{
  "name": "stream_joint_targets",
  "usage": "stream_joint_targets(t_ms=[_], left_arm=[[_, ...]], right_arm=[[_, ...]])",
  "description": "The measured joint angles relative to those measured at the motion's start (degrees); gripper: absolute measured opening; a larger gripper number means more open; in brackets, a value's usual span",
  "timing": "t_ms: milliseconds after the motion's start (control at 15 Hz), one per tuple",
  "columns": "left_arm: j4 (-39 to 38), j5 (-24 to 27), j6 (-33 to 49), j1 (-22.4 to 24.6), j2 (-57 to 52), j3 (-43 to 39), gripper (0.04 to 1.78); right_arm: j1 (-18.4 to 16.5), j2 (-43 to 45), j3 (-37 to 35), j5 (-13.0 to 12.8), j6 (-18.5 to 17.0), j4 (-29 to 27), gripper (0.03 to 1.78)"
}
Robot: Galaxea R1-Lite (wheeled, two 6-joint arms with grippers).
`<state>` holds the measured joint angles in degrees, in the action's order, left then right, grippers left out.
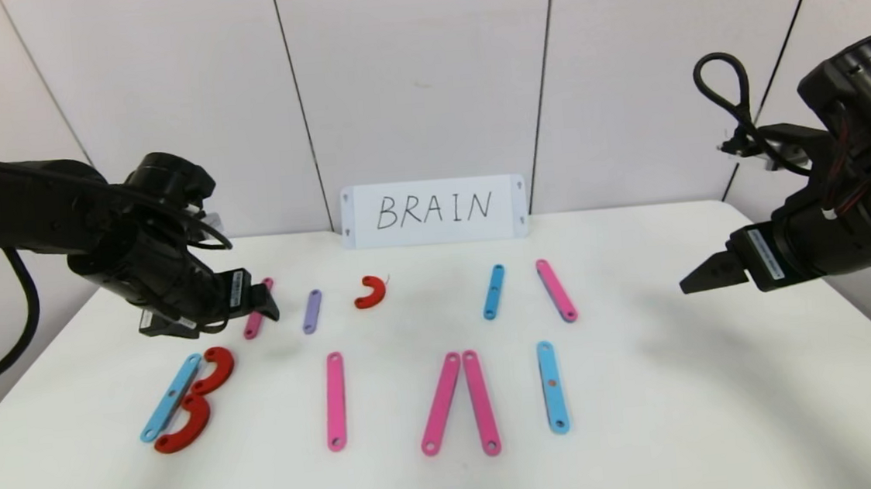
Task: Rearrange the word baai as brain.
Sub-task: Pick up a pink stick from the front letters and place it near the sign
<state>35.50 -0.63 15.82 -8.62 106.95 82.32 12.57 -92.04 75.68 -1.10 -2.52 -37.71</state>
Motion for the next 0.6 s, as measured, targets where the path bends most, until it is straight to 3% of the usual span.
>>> stream_joint_targets(t_ms=[600], left_arm=[[0.1, 0.0, 7.6, -10.6, -4.0, -7.0, 1.74]], right_arm=[[0.3, 0.7, -0.2, 0.0, 0.0, 0.0, 1.74]])
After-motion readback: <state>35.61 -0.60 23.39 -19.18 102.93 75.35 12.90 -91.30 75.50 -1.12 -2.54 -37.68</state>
